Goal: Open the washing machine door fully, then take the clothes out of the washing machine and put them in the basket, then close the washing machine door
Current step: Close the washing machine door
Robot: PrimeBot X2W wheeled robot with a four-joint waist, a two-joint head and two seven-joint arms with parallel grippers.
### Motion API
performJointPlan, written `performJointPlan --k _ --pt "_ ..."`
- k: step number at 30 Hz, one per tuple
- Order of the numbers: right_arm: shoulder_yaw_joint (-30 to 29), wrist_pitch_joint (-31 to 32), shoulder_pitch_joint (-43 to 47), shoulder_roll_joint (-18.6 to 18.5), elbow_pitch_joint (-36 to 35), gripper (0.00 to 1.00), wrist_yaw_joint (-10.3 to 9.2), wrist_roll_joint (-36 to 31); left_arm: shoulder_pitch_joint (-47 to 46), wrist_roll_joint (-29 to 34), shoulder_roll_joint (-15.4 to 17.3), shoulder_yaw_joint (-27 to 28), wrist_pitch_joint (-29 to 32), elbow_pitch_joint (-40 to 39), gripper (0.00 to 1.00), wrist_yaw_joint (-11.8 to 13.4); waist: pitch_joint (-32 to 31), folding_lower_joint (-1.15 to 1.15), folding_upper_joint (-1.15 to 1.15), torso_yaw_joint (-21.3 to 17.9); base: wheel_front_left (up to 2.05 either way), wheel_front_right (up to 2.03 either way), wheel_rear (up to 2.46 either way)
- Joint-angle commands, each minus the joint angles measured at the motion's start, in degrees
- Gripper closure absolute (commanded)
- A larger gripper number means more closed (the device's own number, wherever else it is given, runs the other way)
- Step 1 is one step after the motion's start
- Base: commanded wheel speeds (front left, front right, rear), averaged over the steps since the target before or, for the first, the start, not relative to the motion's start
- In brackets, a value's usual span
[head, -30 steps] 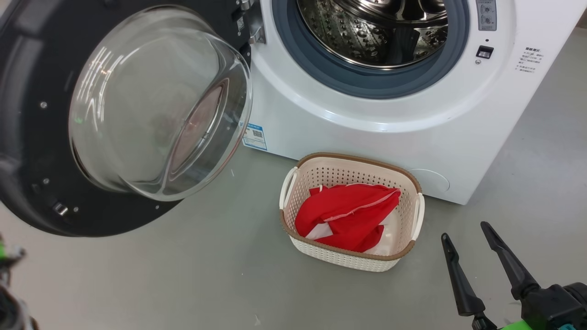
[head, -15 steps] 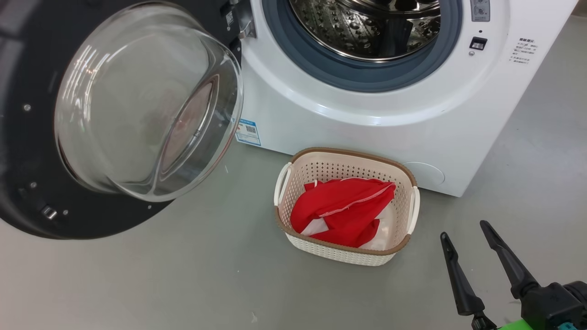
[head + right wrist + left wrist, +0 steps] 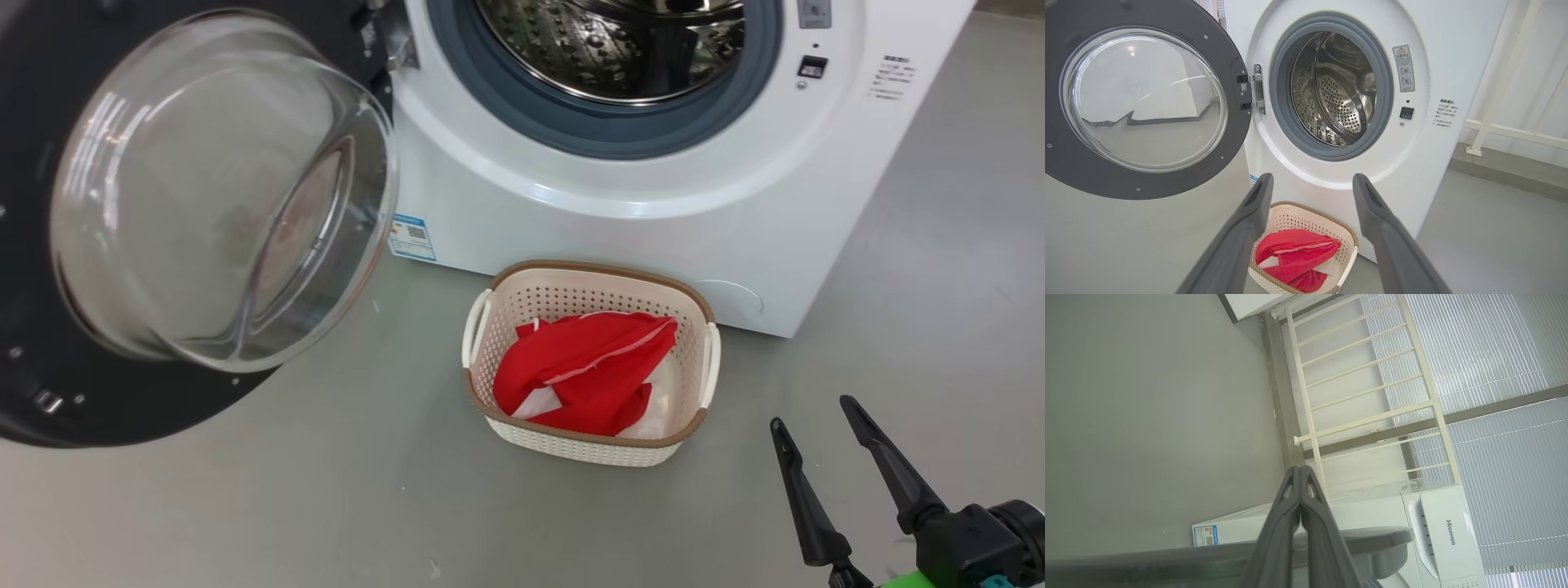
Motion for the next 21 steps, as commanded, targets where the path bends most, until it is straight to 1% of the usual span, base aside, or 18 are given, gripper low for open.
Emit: performJointPlan --k 1,5,12,16,21 --pt "1.3 0.3 -1.9 -0.8 -1.9 0.00 0.28 -0.6 -2.2 0.8 4.6 0.2 0.4 0.5 1.00 0.0 0.3 0.00 0.00 -1.1 0.00 0.00 0.00" --pt "1.2 0.4 -2.2 -0.8 -2.3 0.00 0.28 -0.5 -4.4 1.3 5.9 -1.2 1.9 4.3 1.00 -0.6 0.9 0.00 0.00 -2.4 0.00 0.00 0.00" --pt "1.1 0.1 -2.3 -0.8 -2.2 0.00 0.28 0.0 -6.2 2.5 6.6 -3.7 3.6 8.0 1.00 -2.1 1.8 0.00 0.00 -3.8 0.00 0.00 0.00" --pt "0.8 -0.3 -2.2 -0.8 -2.0 0.00 0.28 0.2 -6.2 2.9 6.7 -4.7 4.7 9.6 1.00 -3.1 1.7 0.00 0.00 -4.0 0.00 0.00 0.00" --pt "0.5 -0.5 -2.3 -0.8 -2.2 0.00 0.28 0.3 -6.3 1.9 6.0 -5.2 7.8 10.6 1.00 -4.3 1.9 0.00 0.00 -3.2 0.00 0.00 0.00"
